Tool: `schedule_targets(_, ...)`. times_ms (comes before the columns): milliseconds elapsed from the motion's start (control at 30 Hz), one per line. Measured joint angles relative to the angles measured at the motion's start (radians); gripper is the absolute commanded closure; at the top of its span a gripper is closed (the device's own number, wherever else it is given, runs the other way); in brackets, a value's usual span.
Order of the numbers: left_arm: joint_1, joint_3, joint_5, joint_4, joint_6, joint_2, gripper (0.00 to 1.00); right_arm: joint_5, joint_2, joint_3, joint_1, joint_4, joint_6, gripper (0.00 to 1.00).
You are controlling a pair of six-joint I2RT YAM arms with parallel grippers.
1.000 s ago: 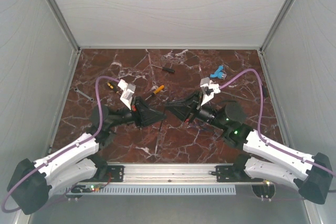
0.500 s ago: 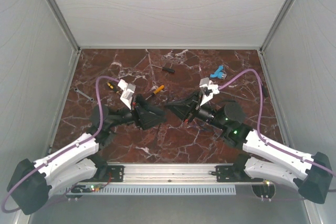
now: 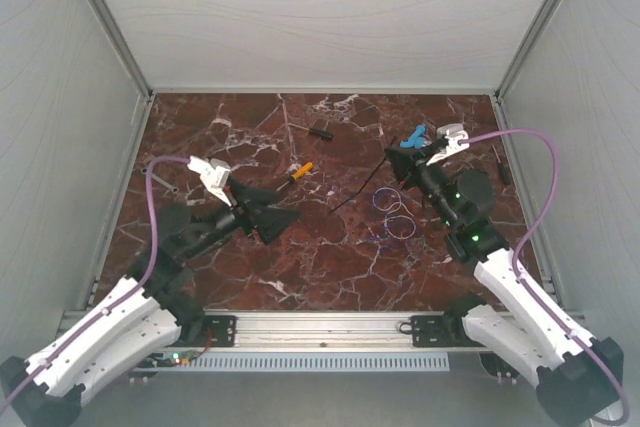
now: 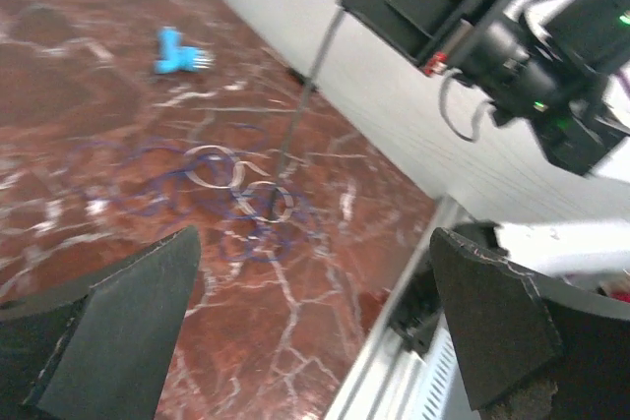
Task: Zip-tie the wires
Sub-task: Tie the cable at the center of the board.
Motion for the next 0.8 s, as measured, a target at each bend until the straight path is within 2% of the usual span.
schedule_targets(200,0.000,0.119,-0.264,-0.336,0.051,-0.029,0.00,0.093,0.095,-0.011,-0.224,-0.002,-0.050,1.00)
schedule_targets(400,0.000,0.178,-0.329,-0.587,0.086,-0.019,0.00,0.137,0.246,-0.024,-0.425,0.044,-0.114,1.00)
schedule_targets(600,0.000,0.195,-0.335,-0.721,0.106,0.007,0.00,0.185,0.384,-0.025,-0.459,0.137,-0.246,1.00)
schedule_targets(800,0.000,0.157,-0.320,-0.745,0.105,0.003,0.00,0.176,0.485,-0.030,-0.470,0.219,-0.359,1.00)
